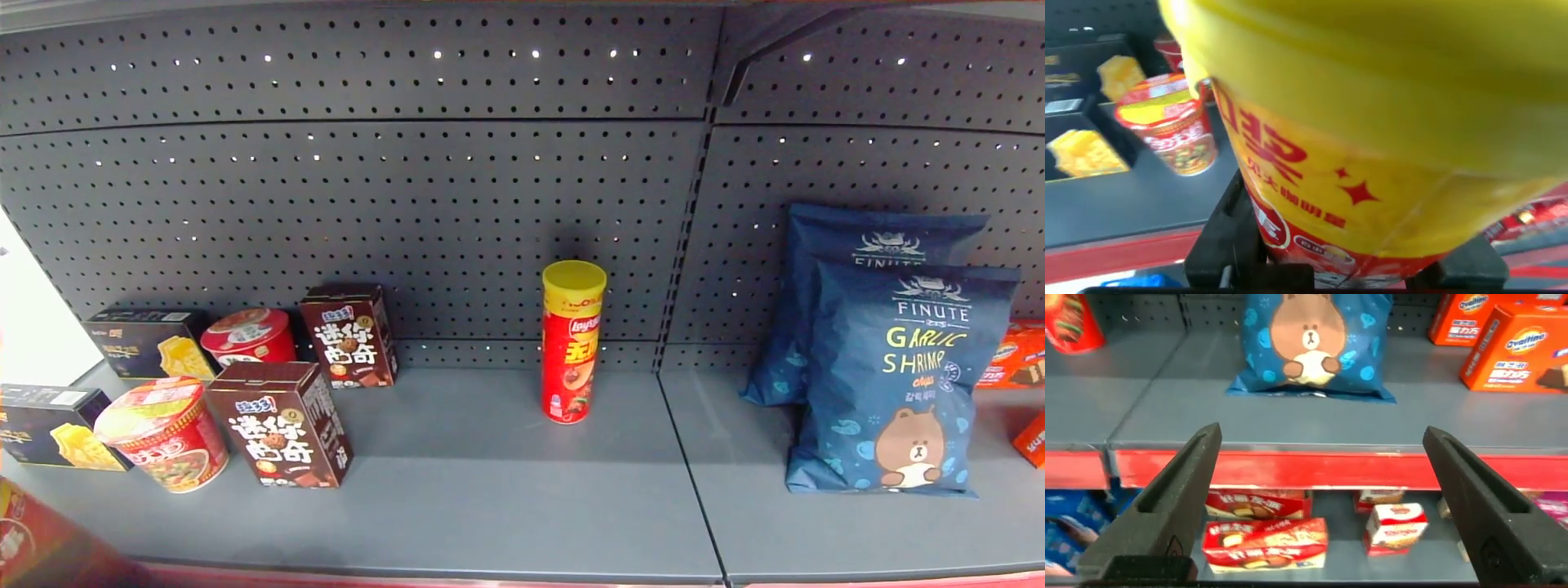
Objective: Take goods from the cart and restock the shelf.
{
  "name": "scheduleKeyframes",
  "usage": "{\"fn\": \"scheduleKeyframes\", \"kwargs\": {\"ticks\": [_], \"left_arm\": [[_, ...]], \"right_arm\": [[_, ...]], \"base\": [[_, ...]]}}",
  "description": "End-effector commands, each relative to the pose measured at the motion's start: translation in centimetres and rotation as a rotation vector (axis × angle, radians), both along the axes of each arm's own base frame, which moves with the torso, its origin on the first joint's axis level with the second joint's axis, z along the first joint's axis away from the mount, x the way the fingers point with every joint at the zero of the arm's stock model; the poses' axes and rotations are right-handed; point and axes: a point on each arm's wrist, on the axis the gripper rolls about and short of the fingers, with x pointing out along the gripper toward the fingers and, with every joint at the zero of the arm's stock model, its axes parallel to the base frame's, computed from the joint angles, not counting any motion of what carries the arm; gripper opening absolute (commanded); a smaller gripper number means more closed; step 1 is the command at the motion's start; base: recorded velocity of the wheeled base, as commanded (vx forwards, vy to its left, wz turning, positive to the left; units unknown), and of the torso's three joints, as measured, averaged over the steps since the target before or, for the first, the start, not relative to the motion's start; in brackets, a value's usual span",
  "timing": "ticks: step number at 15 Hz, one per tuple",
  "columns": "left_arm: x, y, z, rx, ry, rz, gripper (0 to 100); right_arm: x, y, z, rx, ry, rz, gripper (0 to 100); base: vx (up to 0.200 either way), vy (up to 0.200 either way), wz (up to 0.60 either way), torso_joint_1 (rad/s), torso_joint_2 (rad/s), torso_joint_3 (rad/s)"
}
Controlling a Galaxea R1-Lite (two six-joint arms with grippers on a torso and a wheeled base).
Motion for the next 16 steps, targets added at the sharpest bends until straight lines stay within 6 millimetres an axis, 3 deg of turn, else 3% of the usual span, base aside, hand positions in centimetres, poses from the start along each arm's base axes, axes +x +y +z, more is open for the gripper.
{"fn": "scheduleKeyframes", "kwargs": {"ticks": [1, 2, 3, 4, 5, 6, 8, 11, 12, 14, 16], "left_arm": [[-0.6, 0.1, 1.5, 0.018, -0.06, 0.016, 0], [-0.8, 0.1, 2.5, 0.037, -0.062, 0.019, 0], [-0.9, 0.2, 3.1, 0.051, -0.054, 0.024, 0], [-0.9, 0.2, 3.0, 0.057, -0.032, 0.024, 0], [-0.6, 0.1, 2.6, 0.063, -0.007, 0.014, 0], [-0.3, 0.1, 2.1, 0.063, 0.013, 0.0, 0], [-0.1, 0.0, 1.1, 0.049, 0.041, -0.017, 0], [0.7, -0.2, 1.6, 0.02, 0.074, -0.019, 0], [0.8, -0.2, 1.6, 0.007, 0.08, -0.018, 0], [1.0, -0.2, 1.6, -0.001, 0.086, -0.023, 0], [1.0, -0.2, 1.6, -0.004, 0.088, -0.036, 0]], "right_arm": [[0.3, 0.0, 0.2, -0.002, 0.032, 0.005, 100], [0.3, 0.0, 4.0, 0.075, -0.023, 0.029, 100], [4.4, 0.0, 13.0, 0.353, 0.016, 0.024, 100], [5.9, 0.1, 14.9, 0.329, 0.007, 0.061, 100], [6.5, 0.6, 14.7, 0.097, -0.005, 0.218, 100], [7.0, 1.0, 14.0, 0.051, 0.004, 0.311, 100], [8.9, 2.2, 14.4, 0.049, 0.067, 0.481, 100], [11.9, 5.3, 16.1, 0.042, 0.138, 0.679, 100], [12.6, 5.8, 16.2, 0.042, 0.151, 0.695, 100], [16.4, 8.0, 16.6, 0.038, 0.151, 0.729, 100], [18.6, 9.1, 16.1, 0.038, 0.142, 0.781, 100]], "base": [[0.0, 0.0, 0.0, 0.0, 0.0, 0.0], [0.0, 0.0, 0.0, 0.0, 0.0, 0.0], [0.0, 0.0, 0.0, 0.0, 0.0, 0.0], [0.0, 0.0, 0.0, 0.0, 0.0, 0.0], [0.0, 0.0, 0.0, 0.0, 0.0, 0.0], [0.0, 0.0, 0.0, 0.0, 0.0, 0.0], [0.0, 0.0, 0.0, 0.0, 0.0, 0.0], [0.0, 0.0, 0.0, 0.0, 0.0, 0.0], [0.0, 0.0, 0.0, 0.0, 0.0, 0.0], [0.0, 0.0, 0.0, 0.0, 0.0, 0.0], [0.0, 0.0, 0.0, 0.0, 0.0, 0.0]]}}
